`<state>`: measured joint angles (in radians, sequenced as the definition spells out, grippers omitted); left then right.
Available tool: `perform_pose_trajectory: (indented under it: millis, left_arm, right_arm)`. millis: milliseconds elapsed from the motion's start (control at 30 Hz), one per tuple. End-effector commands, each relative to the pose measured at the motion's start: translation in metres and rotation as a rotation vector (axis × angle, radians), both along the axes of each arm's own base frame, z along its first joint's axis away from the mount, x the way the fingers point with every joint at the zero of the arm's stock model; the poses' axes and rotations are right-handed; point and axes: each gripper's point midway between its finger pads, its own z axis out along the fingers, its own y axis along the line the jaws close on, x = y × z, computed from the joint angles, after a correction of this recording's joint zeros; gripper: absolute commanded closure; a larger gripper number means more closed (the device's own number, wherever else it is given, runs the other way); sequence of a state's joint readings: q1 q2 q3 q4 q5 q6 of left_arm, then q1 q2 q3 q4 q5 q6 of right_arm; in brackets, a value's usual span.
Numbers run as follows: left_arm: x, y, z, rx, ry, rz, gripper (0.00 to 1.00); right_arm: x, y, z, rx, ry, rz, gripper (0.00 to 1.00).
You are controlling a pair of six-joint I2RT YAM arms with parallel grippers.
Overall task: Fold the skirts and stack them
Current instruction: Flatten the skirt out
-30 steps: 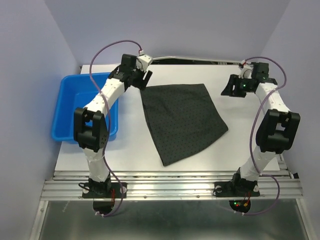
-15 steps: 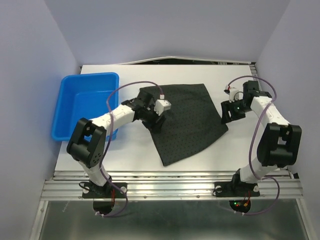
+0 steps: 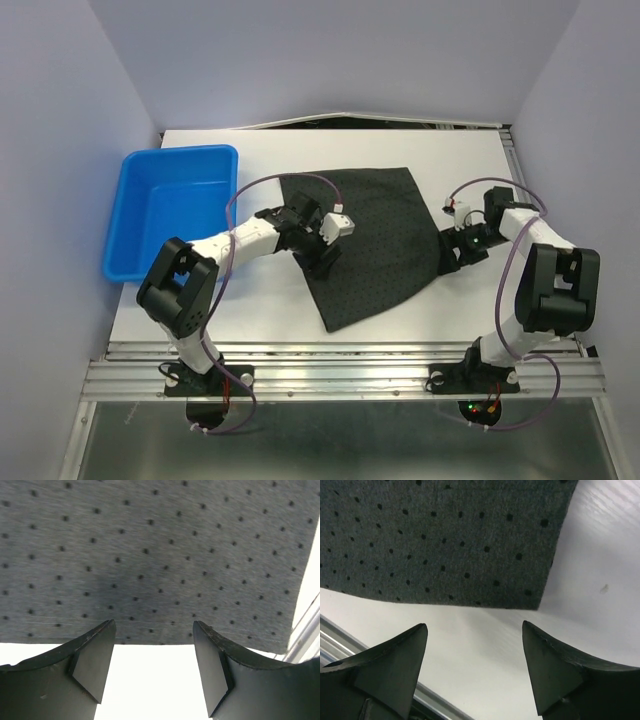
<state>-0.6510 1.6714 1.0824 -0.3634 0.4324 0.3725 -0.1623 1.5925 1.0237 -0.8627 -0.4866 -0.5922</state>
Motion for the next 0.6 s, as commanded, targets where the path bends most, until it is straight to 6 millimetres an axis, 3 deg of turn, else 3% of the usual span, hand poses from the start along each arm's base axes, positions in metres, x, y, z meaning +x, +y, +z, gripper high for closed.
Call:
perform_pose_trajectory:
  millis: [0, 167, 400, 500, 567]
  left_arm:
    - [0.026, -0.001, 0.01, -0.029, -0.028, 0.041, 0.25]
    - [0.05, 0.016, 0.005, -0.037, -0.016, 0.111, 0.25]
    - [0.06, 0.018, -0.002, -0.02, -0.007, 0.117, 0.26]
    - [0.065, 0.024, -0.016, 0.022, 0.003, 0.141, 0.38]
    - [0.06, 0.023, -0.004, -0.015, -0.014, 0.094, 0.4]
  right_arm:
    - [0.019, 0.013, 0.0, 0.081, -0.102, 0.027, 0.21]
    - [0.024, 0.011, -0.005, 0.067, -0.124, 0.016, 0.2]
    - [0.032, -0.003, -0.013, -0.014, -0.141, -0.005, 0.15]
    - [0.037, 0.0, -0.015, 0.014, -0.121, -0.026, 0.16]
    - [0.042, 0.006, -0.009, 0.054, -0.114, -0.042, 0.21]
